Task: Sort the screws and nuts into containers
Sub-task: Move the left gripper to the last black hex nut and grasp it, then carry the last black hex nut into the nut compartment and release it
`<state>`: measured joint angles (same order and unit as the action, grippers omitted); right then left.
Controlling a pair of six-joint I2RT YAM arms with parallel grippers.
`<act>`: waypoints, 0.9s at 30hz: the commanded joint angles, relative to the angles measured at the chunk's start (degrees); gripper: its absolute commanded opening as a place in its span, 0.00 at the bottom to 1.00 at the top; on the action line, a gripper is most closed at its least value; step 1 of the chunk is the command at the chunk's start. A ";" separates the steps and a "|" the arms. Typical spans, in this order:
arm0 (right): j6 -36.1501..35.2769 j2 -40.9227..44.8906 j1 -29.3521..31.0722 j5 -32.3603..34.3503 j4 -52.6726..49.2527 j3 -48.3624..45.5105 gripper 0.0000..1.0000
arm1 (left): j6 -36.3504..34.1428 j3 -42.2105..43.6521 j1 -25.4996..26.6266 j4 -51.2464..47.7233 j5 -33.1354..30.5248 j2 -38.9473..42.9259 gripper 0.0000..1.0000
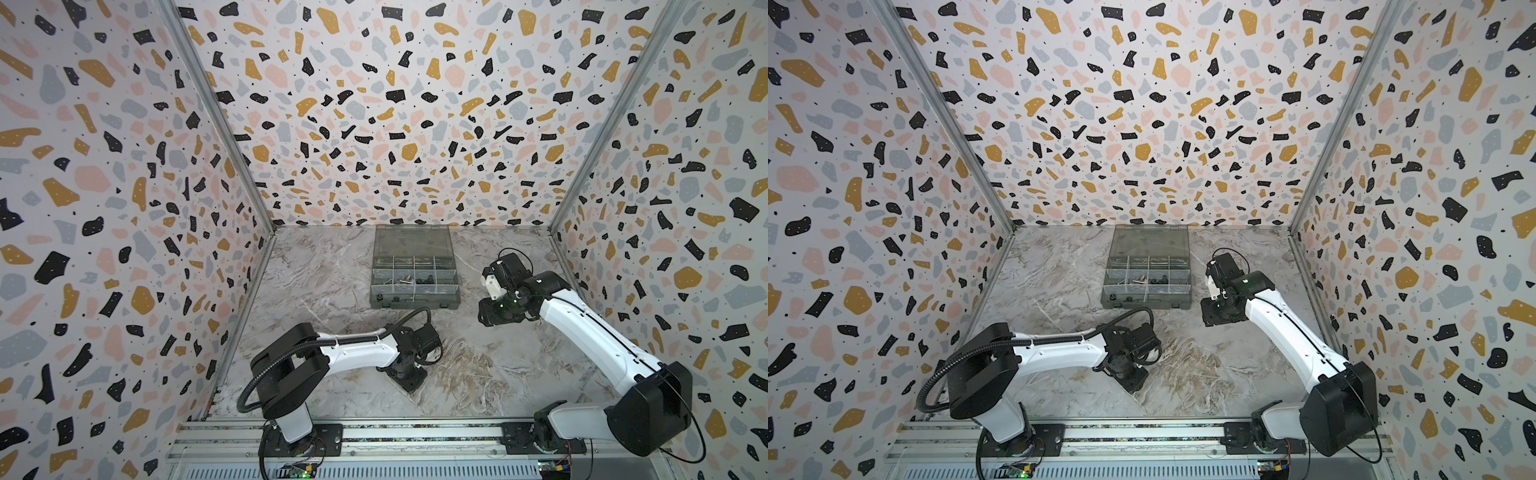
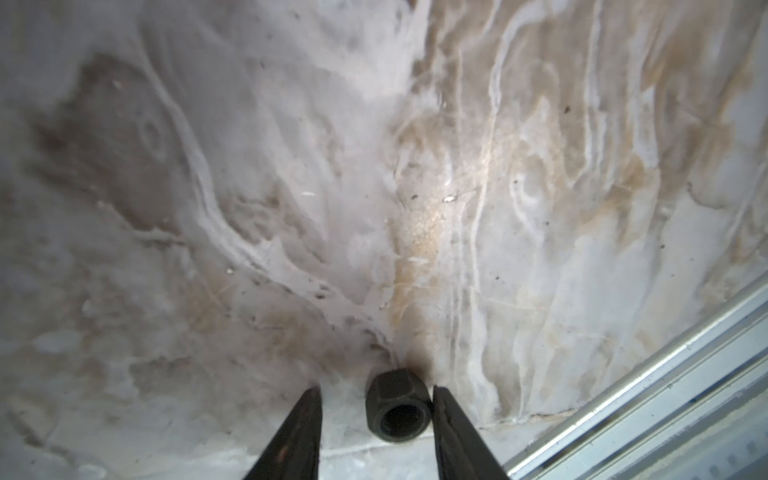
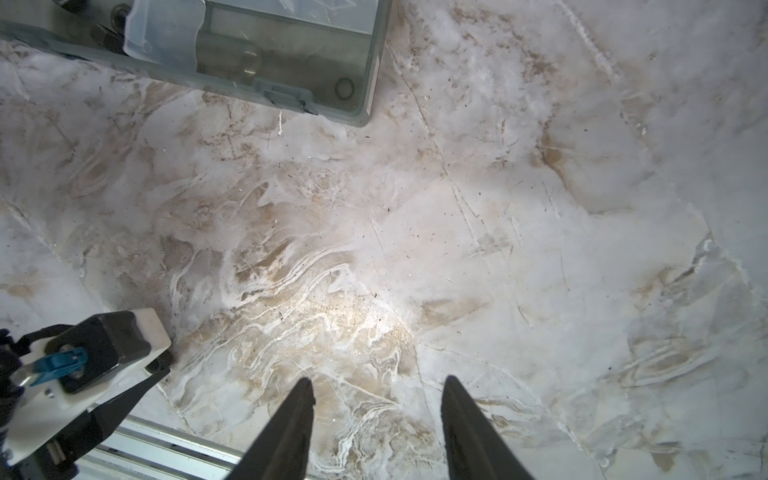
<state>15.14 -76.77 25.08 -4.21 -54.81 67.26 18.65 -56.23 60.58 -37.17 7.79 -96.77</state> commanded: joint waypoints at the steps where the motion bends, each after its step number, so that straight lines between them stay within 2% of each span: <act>1: 0.49 0.33 0.23 0.98 -1.82 -0.41 0.52 | -0.20 1.53 0.59 -0.16 0.89 0.66 0.44; 7: 0.38 -1.10 0.17 0.79 -1.88 0.38 0.52 | -0.03 2.44 0.68 1.28 0.98 0.71 0.40; 13: 0.30 -2.09 0.22 0.96 -2.13 1.54 0.52 | -1.11 1.57 0.68 0.69 1.27 -0.03 0.25; 18: 0.48 -2.15 0.22 1.63 -2.32 3.10 0.52 | -3.26 -1.65 0.39 -3.68 -2.39 -0.11 0.23; 21: 0.68 -2.24 0.23 1.83 -1.90 4.16 0.52 | -3.49 -4.21 -2.37 -5.51 -3.80 0.65 0.23; 27: 1.12 -2.68 0.22 1.91 -0.28 6.17 0.52 | -6.29 -14.08 -12.99 -9.64 -7.95 -0.24 0.24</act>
<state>15.49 -79.20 25.08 -3.14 -55.18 71.05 14.74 -65.54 51.46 -43.70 3.33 -96.57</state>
